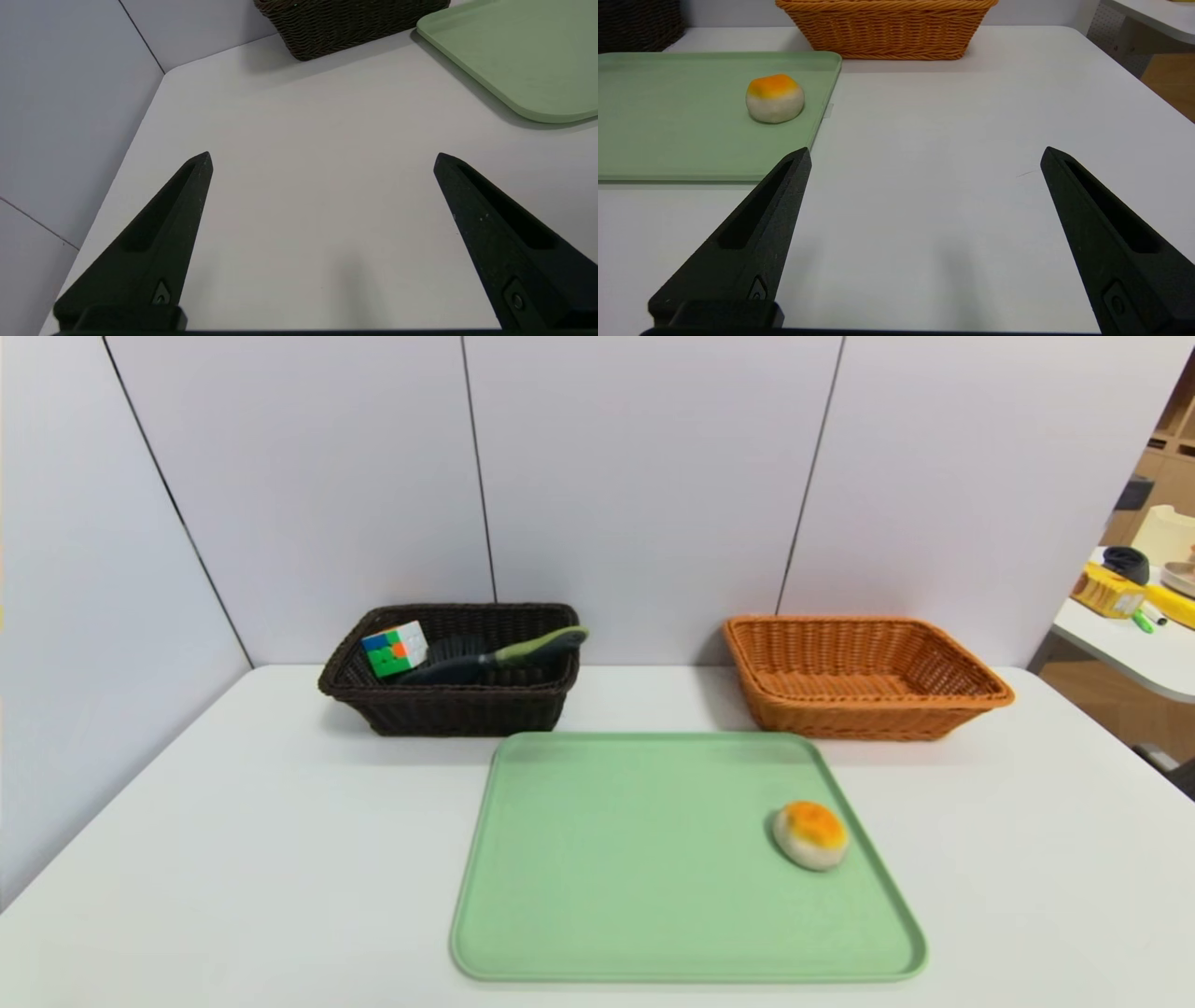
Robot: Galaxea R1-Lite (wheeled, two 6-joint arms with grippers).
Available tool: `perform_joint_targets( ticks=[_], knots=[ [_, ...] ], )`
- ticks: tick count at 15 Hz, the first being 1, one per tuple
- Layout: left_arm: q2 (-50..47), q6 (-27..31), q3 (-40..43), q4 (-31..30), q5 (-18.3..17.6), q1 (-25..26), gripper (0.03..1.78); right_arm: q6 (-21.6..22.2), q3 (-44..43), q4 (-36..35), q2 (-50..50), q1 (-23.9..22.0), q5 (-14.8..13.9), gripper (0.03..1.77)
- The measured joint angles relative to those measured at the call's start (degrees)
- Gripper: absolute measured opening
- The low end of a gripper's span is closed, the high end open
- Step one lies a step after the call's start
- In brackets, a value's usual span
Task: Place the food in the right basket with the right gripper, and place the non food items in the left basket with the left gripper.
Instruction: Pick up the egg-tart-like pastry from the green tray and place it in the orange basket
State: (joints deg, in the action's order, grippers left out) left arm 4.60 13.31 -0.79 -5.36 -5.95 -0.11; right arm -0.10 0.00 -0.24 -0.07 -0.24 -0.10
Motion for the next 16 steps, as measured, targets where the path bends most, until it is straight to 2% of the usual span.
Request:
perform_joint_targets(
  ticks=[3,6,10,16],
  knots=[
    [-3.28,-1.22,0.61,5.32,1.85,0.01,1.69,0.02,0.00,0.00,0.00,0.00,0.02,1.70],
    [-4.38,-5.19,0.68,5.66,2.32,0.04,1.69,0.02,0.00,0.02,0.00,0.00,0.02,1.70],
    [-4.62,-13.24,0.69,5.39,5.92,0.04,1.69,0.02,0.00,0.02,0.00,-0.02,0.00,1.70],
    [-4.62,-13.45,0.69,5.36,5.95,0.09,1.69,0.02,0.00,0.02,0.00,-0.02,0.02,1.70]
  ],
)
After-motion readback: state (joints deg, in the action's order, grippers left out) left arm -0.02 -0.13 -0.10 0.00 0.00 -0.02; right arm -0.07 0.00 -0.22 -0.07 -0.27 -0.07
